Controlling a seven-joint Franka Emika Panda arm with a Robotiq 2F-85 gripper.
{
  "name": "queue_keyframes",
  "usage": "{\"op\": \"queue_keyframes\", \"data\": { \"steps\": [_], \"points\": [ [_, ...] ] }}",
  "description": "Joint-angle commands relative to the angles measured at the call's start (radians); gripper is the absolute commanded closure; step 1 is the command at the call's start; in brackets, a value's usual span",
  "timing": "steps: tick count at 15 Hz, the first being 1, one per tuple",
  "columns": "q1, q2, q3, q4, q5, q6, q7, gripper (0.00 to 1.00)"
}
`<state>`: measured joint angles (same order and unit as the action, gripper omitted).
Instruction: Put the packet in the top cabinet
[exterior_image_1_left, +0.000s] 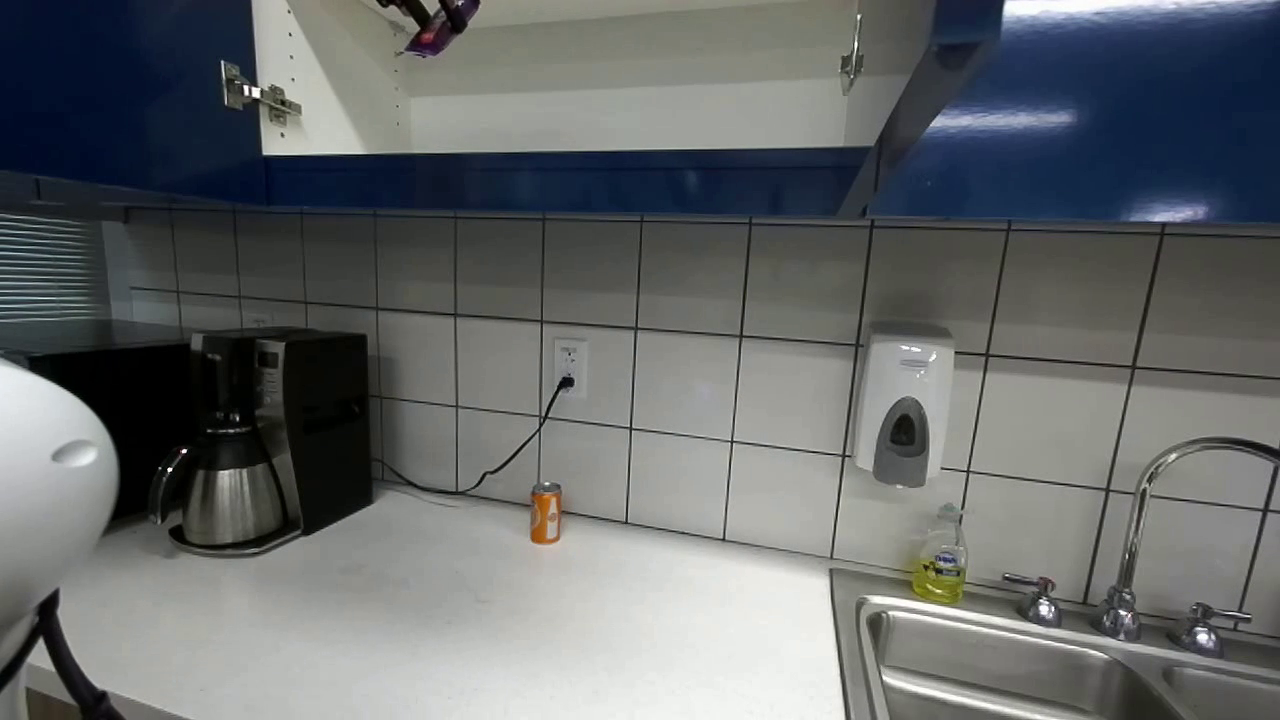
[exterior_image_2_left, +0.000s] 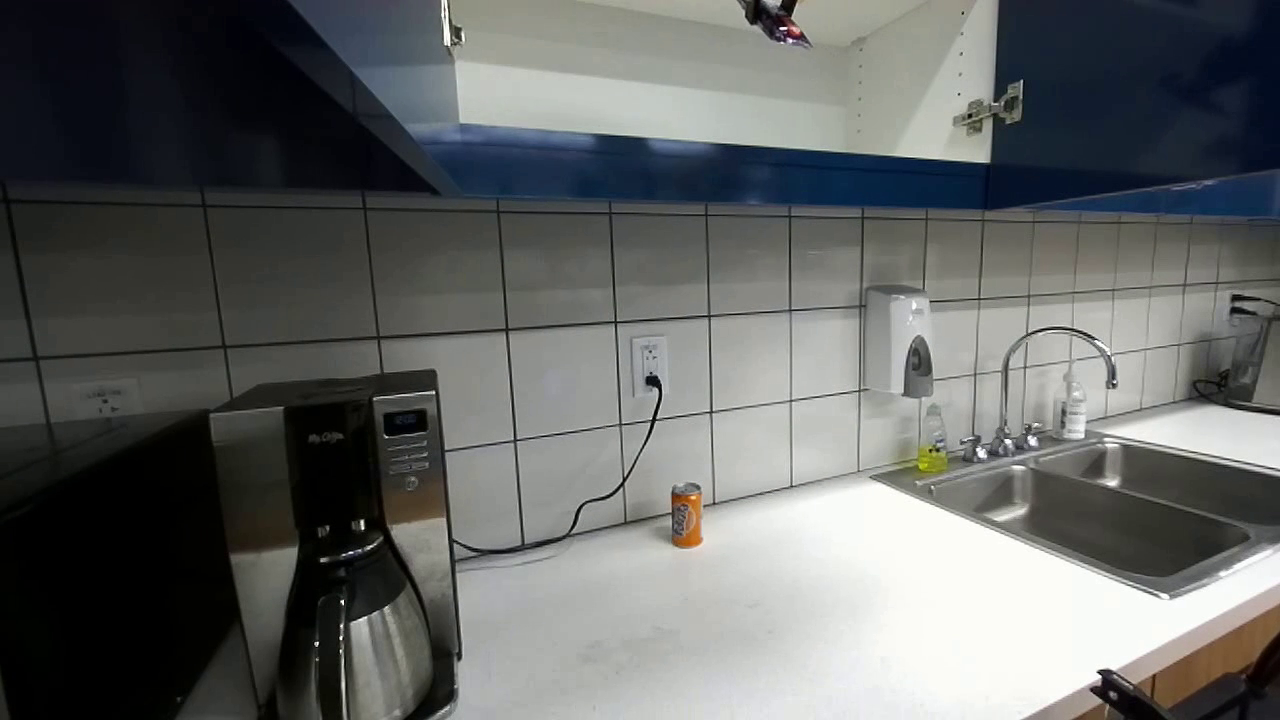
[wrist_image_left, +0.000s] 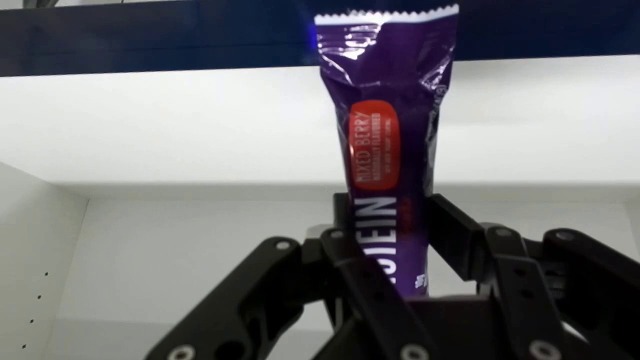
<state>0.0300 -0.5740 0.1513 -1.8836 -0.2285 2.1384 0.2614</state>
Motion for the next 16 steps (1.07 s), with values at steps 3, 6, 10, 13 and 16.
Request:
{"op": "queue_keyframes", "data": {
  "steps": [3, 6, 10, 13, 16],
  "points": [
    [-0.036, 0.19, 0.037, 0.241, -0.003, -0.154, 0.017, 0.83],
    [-0.029, 0.255, 0.038, 0.304, -0.015, -0.201, 0.028, 0.83],
    [-0.021, 0.326, 0.03, 0.353, -0.027, -0.241, 0.037, 0.83],
    [-0.015, 0.368, 0.022, 0.374, -0.031, -0.262, 0.041, 0.83],
    [-0.01, 0.401, 0.014, 0.393, -0.031, -0.28, 0.041, 0.83]
  ]
}}
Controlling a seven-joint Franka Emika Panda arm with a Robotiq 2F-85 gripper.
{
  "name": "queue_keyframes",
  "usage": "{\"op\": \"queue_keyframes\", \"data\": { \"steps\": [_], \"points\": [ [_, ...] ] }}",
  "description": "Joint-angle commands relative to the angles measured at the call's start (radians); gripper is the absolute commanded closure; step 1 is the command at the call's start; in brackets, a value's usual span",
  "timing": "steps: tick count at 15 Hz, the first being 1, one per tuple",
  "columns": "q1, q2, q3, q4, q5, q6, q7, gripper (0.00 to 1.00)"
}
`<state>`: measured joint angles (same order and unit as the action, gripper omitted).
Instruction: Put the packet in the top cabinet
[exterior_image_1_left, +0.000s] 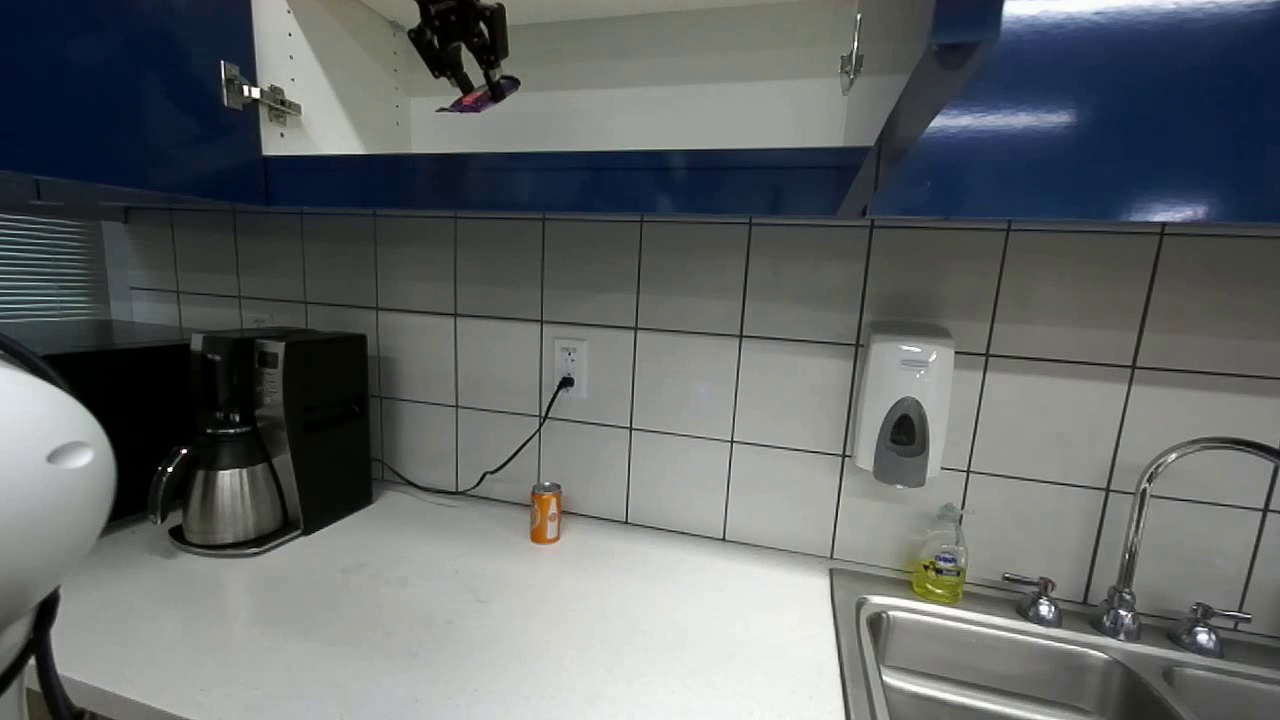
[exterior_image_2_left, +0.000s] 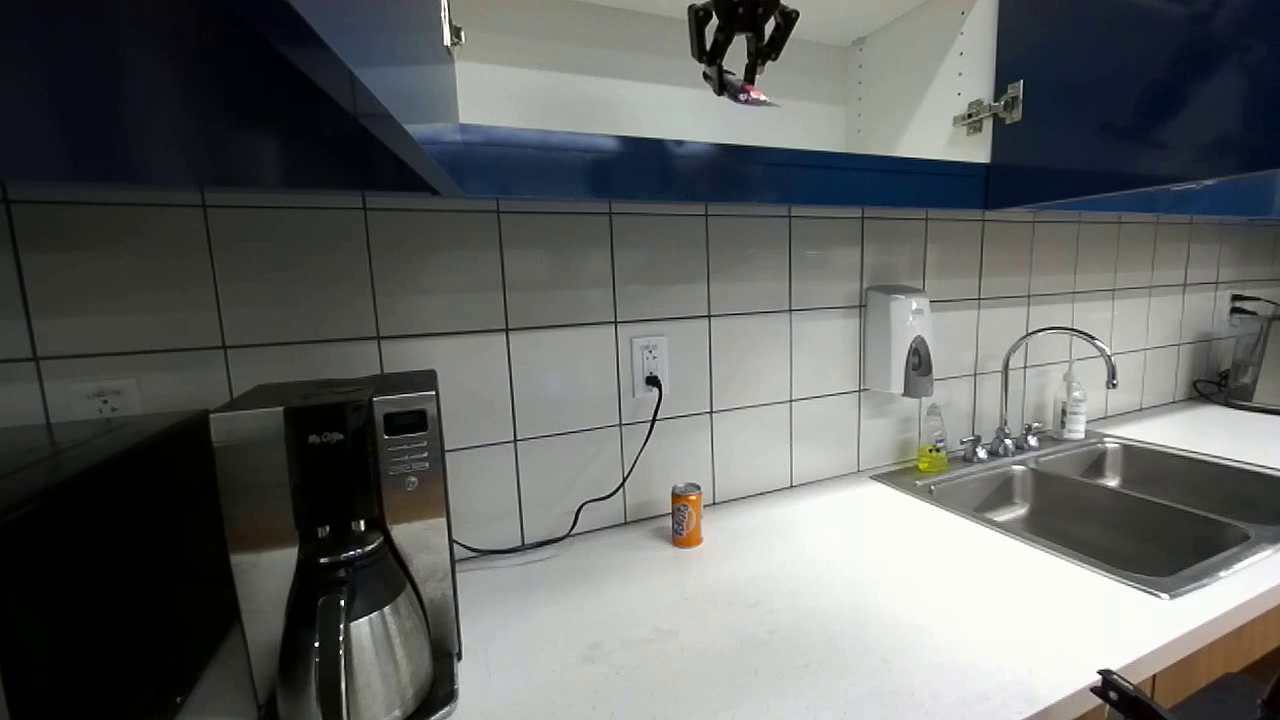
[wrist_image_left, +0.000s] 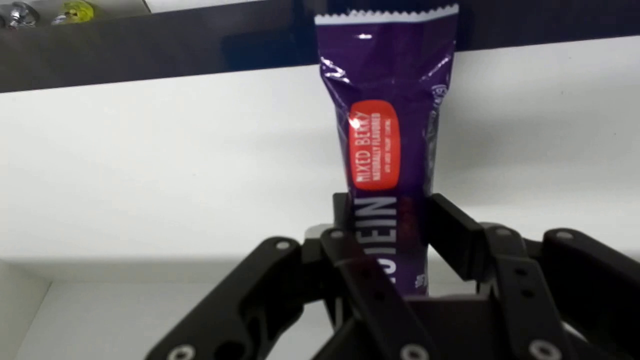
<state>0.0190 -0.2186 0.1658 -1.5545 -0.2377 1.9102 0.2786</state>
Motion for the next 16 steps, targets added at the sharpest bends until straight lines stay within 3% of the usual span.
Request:
{"op": "queue_keyframes", "data": {
  "steps": [1, 16],
  "points": [
    [0.002, 0.054, -0.004, 0.068, -0.024, -0.054, 0.025, 0.83],
    [0.015, 0.147, -0.031, 0.106, -0.033, -0.071, 0.031, 0.83]
  ]
}}
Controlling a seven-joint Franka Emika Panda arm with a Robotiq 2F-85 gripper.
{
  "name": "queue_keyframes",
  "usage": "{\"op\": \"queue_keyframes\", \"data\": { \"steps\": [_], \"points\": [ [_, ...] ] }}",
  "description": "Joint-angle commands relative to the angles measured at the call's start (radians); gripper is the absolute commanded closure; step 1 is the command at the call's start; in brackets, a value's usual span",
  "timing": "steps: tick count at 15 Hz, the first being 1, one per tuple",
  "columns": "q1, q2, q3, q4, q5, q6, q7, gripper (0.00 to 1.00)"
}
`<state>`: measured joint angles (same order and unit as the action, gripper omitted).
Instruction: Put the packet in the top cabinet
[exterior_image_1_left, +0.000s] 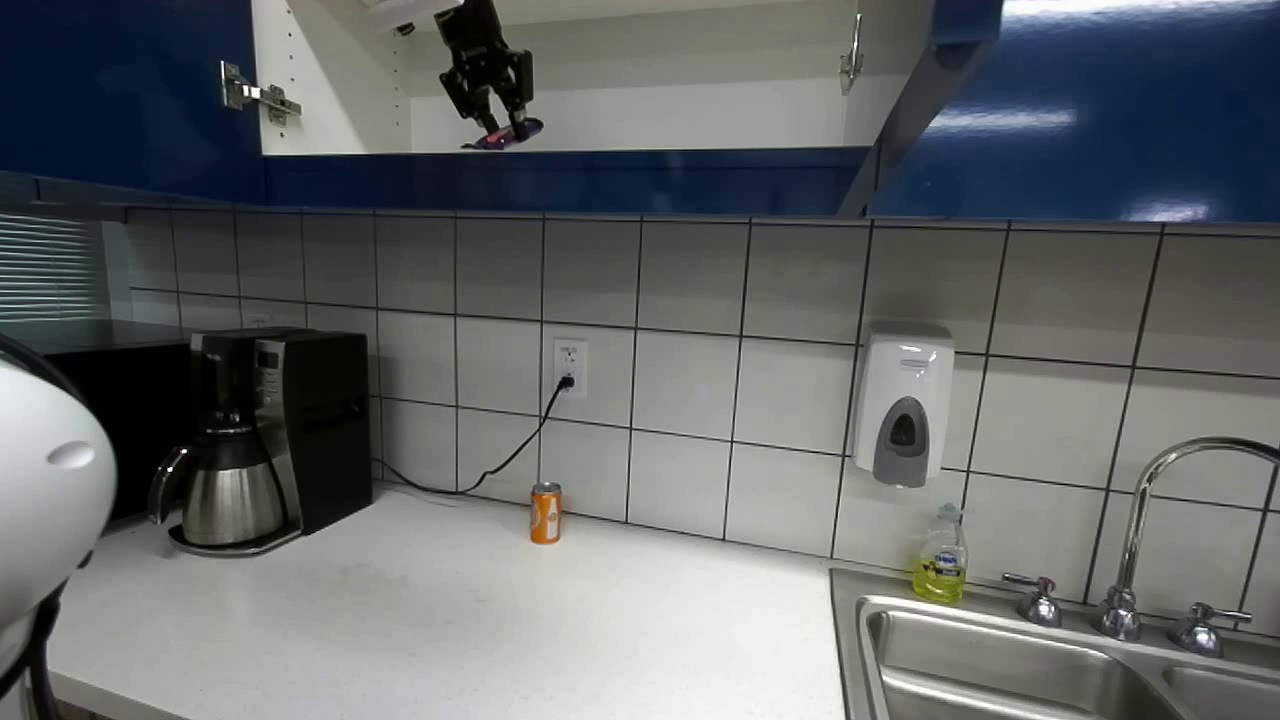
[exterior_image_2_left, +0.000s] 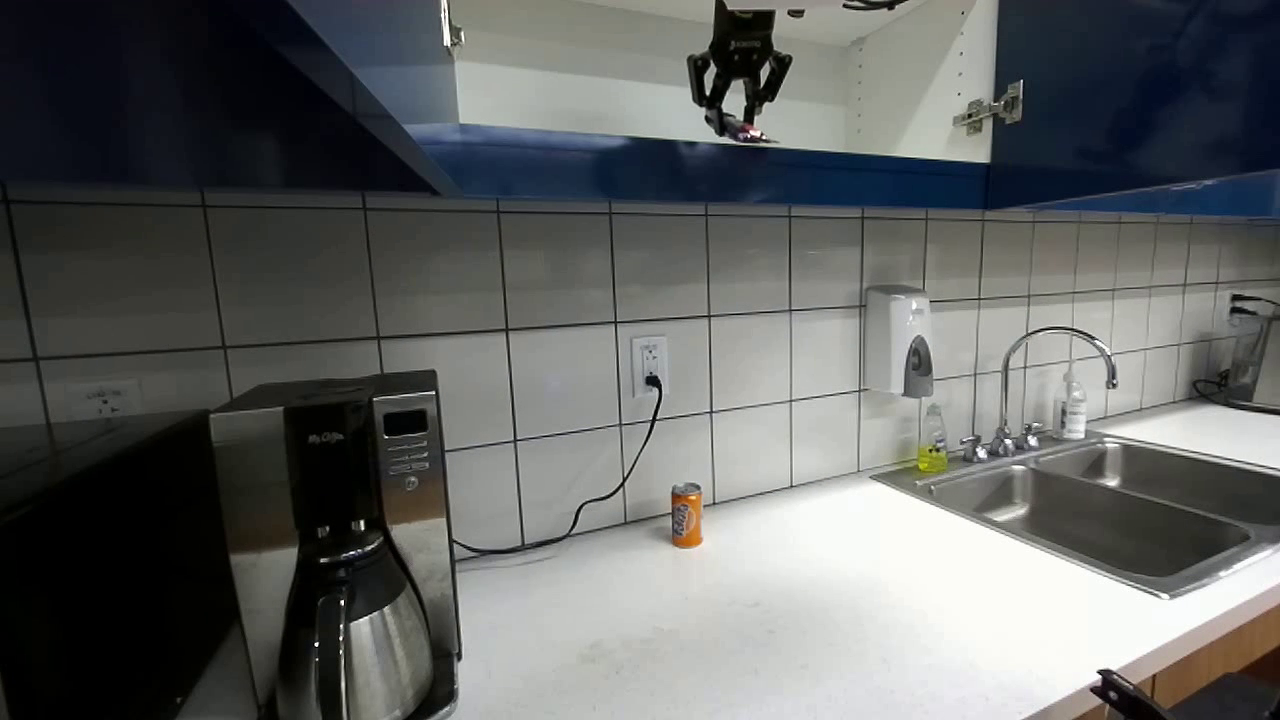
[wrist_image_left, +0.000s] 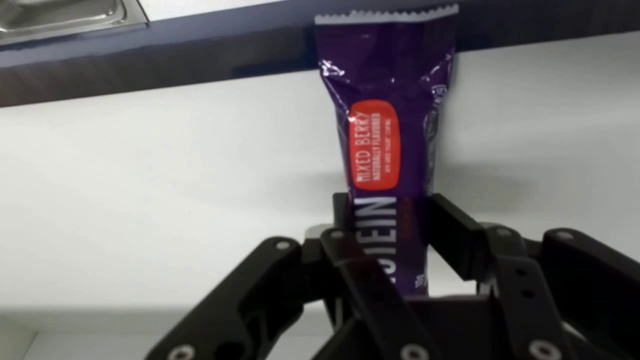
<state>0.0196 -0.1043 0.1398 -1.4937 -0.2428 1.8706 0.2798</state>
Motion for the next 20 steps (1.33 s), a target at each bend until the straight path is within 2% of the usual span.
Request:
{"op": "queue_keyframes", "data": {
  "steps": [1, 8, 9, 10, 14, 15, 20],
  "points": [
    [0.016, 0.038, -0.006, 0.047, -0.028, -0.031, 0.032, 0.83],
    [0.024, 0.071, -0.014, 0.067, -0.032, -0.034, 0.046, 0.83],
    [0.025, 0.067, -0.014, 0.063, -0.037, -0.028, 0.05, 0.33],
    [0.027, 0.066, -0.014, 0.061, -0.042, -0.024, 0.054, 0.32],
    [0.016, 0.033, 0.001, 0.038, -0.054, -0.001, 0.06, 0.04],
    [0.017, 0.02, 0.001, 0.028, -0.051, 0.005, 0.057, 0.0],
    [0.023, -0.048, -0.001, -0.006, -0.039, 0.012, 0.05, 0.0]
  ]
}}
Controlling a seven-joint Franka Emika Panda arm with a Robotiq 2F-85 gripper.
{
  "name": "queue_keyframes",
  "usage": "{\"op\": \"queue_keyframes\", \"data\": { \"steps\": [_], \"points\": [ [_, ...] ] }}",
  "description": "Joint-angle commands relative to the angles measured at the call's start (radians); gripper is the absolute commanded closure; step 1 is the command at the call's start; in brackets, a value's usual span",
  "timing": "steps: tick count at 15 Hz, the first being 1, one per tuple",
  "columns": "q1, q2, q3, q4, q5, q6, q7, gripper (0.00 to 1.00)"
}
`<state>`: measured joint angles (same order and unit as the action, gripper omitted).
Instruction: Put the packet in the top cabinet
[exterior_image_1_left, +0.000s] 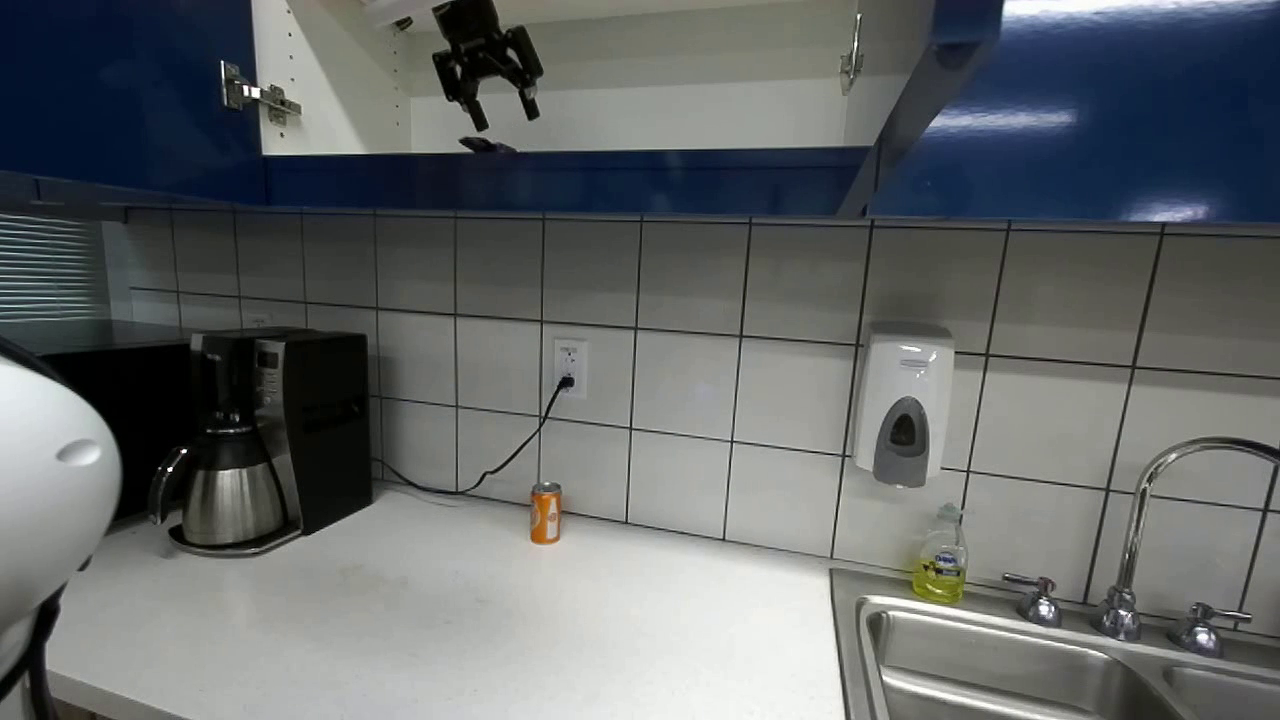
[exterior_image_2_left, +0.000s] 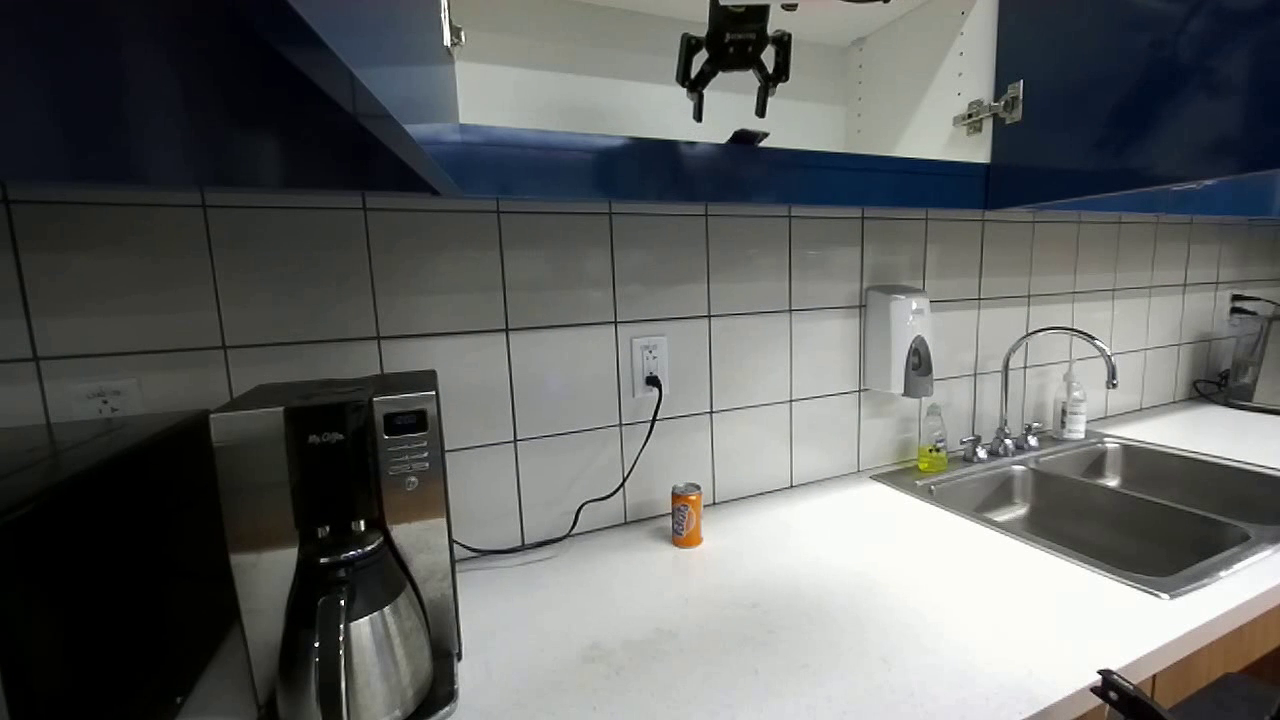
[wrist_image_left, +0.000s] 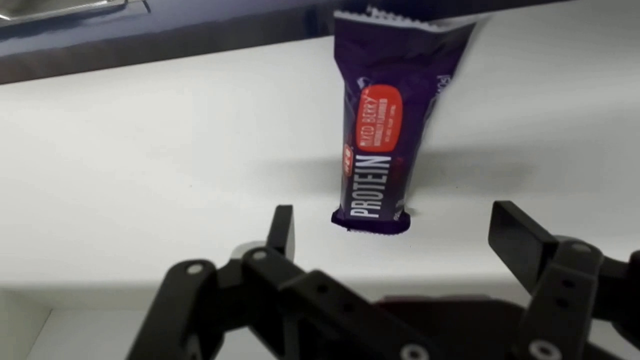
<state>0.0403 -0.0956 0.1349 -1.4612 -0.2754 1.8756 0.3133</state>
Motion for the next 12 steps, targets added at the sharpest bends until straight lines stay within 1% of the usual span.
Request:
{"op": "queue_keyframes", "data": {
  "steps": [1, 5, 7, 12],
  "points": [
    [0.004, -0.072, 0.003, -0.047, -0.005, 0.008, 0.016, 0.0],
    [0.013, -0.158, 0.001, -0.116, 0.008, 0.023, 0.009, 0.0],
    [0.022, -0.221, -0.002, -0.172, 0.016, 0.035, -0.001, 0.0],
    [0.019, -0.376, 0.004, -0.307, 0.043, 0.056, -0.008, 0.0]
  ]
}}
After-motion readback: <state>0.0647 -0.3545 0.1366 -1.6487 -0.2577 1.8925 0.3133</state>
